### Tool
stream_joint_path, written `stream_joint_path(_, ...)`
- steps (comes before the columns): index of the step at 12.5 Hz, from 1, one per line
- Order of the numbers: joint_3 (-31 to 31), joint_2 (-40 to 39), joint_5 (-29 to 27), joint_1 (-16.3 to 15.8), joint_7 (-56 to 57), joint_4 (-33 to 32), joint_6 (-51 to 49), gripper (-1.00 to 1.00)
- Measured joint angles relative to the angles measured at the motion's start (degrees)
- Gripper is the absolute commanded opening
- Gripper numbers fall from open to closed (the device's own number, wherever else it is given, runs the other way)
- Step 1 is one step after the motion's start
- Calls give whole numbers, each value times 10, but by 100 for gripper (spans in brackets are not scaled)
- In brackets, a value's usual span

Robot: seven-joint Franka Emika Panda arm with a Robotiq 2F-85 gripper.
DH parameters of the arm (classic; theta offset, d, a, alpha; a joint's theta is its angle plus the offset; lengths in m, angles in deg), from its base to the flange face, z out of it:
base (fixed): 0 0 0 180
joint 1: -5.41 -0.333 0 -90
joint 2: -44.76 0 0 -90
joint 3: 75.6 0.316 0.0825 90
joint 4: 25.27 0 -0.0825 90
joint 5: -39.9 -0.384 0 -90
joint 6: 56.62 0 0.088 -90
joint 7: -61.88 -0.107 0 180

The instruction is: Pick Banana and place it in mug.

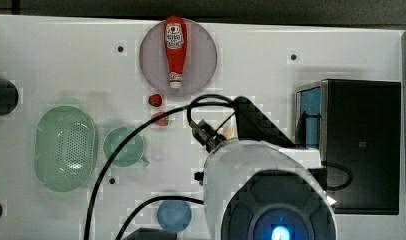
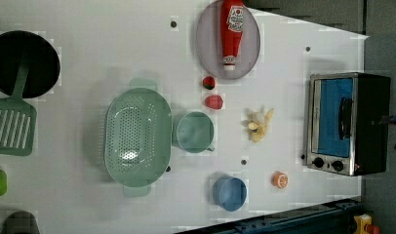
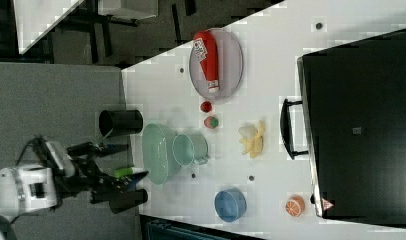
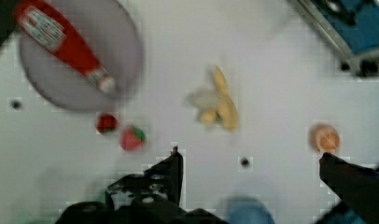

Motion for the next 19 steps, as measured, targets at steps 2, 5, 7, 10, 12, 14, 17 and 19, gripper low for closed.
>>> stream_joint_path(2, 13, -30, 3, -2, 33, 6, 31, 100)
stream_joint_path(5, 2, -98, 11, -2, 119, -25, 81, 100)
stream_joint_path(7, -9, -149, 11, -4, 179, -53, 100, 100)
stream_joint_path(10, -9, -237, 11, 2, 295, -75, 169, 100)
stream_joint_path(12, -8, -286, 8, -4, 408, -87, 212, 100)
stream_joint_path(14, 1, -308, 10, -6, 489, -109, 259, 100)
stream_joint_path(17, 20, -354, 6, 0, 553, -133, 351, 100)
stream_joint_path(19, 16, -389, 2, 0, 570, -151, 371, 100)
